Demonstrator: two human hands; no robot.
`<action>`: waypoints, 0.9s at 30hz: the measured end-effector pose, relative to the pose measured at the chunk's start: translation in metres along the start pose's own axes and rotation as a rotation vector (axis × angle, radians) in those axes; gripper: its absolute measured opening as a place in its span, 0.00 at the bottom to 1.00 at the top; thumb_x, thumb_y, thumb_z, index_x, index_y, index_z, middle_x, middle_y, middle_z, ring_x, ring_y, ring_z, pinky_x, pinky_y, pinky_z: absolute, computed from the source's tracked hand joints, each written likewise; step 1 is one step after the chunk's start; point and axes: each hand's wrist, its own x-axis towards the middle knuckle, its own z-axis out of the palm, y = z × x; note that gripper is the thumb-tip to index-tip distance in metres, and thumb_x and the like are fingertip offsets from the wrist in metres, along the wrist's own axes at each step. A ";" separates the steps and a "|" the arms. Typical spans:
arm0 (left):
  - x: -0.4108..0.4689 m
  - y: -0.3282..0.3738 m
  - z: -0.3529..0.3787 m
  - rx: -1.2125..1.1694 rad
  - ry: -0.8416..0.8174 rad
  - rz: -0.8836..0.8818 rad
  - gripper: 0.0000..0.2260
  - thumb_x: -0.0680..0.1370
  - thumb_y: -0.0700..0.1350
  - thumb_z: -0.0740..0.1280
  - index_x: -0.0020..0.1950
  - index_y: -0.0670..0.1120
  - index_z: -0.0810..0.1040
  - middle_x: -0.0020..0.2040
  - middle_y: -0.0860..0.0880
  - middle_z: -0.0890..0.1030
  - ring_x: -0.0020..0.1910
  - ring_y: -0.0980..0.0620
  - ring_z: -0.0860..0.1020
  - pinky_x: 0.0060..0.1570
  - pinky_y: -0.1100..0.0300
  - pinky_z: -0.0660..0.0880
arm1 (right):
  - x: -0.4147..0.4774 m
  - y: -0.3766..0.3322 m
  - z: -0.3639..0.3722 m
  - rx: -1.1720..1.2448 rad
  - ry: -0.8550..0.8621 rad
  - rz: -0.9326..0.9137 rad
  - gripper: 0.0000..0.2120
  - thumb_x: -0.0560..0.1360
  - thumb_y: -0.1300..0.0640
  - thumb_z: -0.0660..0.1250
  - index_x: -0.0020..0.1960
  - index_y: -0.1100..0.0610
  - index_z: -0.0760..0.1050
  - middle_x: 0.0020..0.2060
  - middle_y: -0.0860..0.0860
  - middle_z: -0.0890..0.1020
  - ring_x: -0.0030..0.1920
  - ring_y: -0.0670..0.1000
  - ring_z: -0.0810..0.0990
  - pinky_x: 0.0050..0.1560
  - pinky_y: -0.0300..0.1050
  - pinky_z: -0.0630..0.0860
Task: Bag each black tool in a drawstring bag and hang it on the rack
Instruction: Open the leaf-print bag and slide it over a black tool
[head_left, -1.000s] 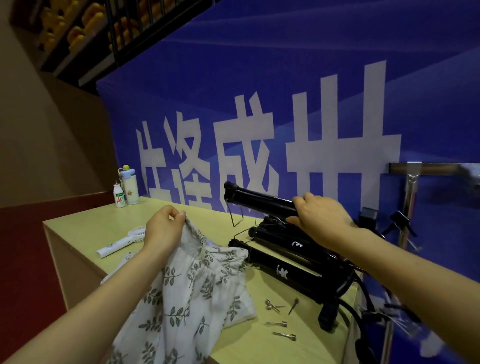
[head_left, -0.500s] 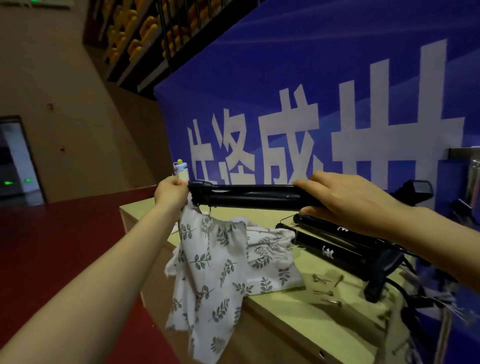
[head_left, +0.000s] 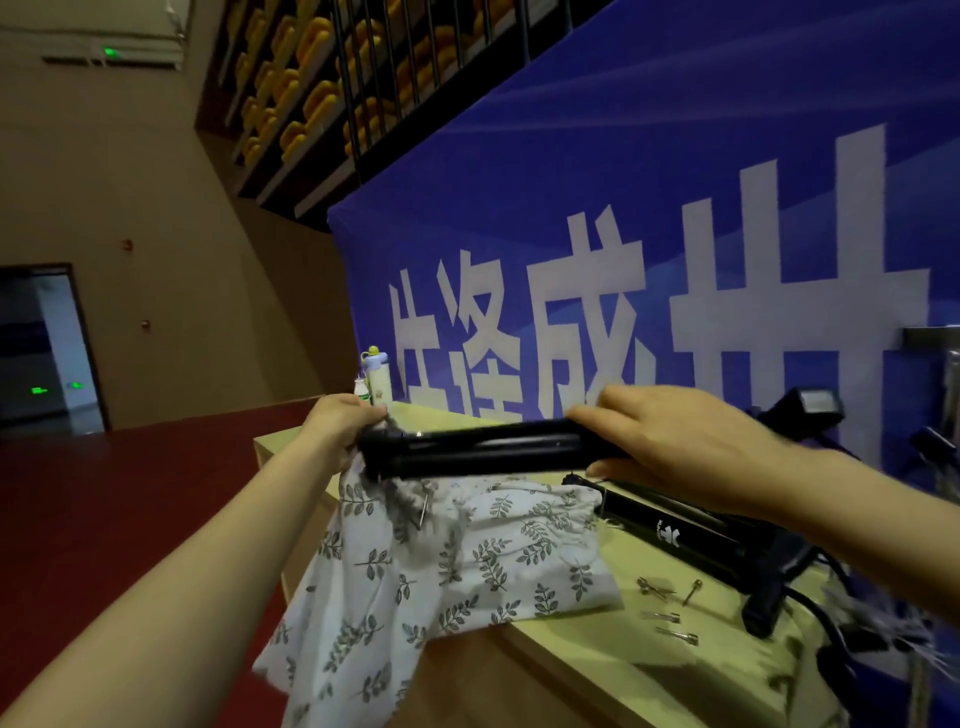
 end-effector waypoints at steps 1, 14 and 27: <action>-0.003 0.001 0.002 0.042 -0.034 0.018 0.14 0.77 0.34 0.64 0.31 0.40 0.71 0.31 0.44 0.75 0.29 0.51 0.74 0.29 0.63 0.73 | 0.001 -0.004 0.005 0.000 -0.030 0.002 0.27 0.75 0.41 0.55 0.68 0.55 0.67 0.48 0.51 0.79 0.41 0.48 0.78 0.36 0.40 0.79; -0.015 -0.006 0.012 0.848 0.127 0.546 0.08 0.77 0.46 0.65 0.39 0.45 0.73 0.37 0.45 0.77 0.37 0.46 0.74 0.30 0.58 0.62 | 0.019 0.004 0.003 -0.034 -0.110 0.117 0.23 0.76 0.45 0.62 0.68 0.52 0.66 0.51 0.51 0.77 0.46 0.51 0.76 0.41 0.44 0.74; -0.026 0.001 0.022 0.941 0.070 0.624 0.09 0.78 0.47 0.62 0.38 0.47 0.72 0.37 0.47 0.79 0.41 0.45 0.77 0.37 0.55 0.70 | 0.038 0.003 -0.001 -0.129 -0.152 -0.014 0.22 0.78 0.45 0.58 0.68 0.54 0.66 0.53 0.53 0.76 0.50 0.54 0.76 0.48 0.48 0.73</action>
